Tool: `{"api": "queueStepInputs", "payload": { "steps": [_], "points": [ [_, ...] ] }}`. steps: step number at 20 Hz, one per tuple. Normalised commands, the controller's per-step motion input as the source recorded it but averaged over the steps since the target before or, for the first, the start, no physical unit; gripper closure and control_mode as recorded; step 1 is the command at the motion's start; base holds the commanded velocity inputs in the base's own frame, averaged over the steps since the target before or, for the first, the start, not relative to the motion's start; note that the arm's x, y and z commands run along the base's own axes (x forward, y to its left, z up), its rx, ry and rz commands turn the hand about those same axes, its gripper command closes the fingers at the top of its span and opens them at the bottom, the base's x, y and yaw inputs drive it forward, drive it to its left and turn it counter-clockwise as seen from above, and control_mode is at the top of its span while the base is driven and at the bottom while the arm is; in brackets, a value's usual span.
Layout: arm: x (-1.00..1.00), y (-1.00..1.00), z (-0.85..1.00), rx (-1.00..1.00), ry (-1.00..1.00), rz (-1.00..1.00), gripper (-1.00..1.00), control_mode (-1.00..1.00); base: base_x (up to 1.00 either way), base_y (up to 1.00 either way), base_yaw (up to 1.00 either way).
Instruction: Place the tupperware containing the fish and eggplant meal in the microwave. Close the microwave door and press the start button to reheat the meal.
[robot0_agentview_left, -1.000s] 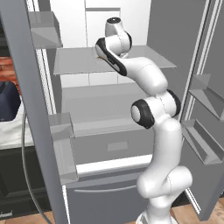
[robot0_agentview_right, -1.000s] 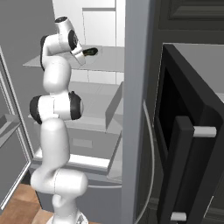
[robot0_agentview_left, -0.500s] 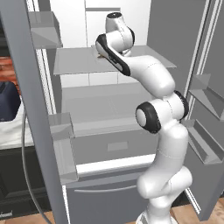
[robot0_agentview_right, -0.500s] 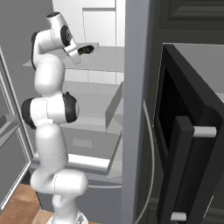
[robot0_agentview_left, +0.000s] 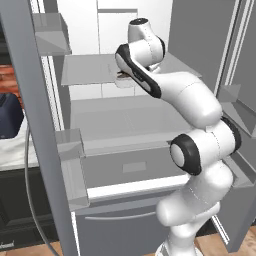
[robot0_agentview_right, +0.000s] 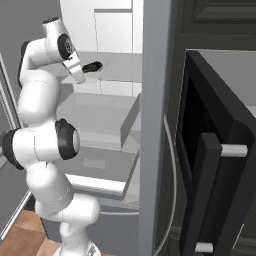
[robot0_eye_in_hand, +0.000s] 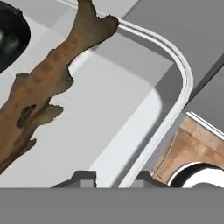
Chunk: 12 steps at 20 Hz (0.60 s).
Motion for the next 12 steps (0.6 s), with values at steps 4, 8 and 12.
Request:
{"api": "queueStepInputs", "payload": {
  "steps": [4, 8, 12],
  "points": [
    [-1.00, 0.00, -0.71, 0.00, 0.05, 0.00, 1.00, -1.00, 0.00, 0.00, 0.00],
    [-1.00, -0.09, -0.56, 0.01, 0.03, 0.00, 1.00, -1.00, 0.00, 0.00, 0.00],
    [-1.00, -0.65, -0.22, 0.05, 0.00, 0.00, 1.00, -1.00, 0.00, 0.00, 0.00]
  ]
}}
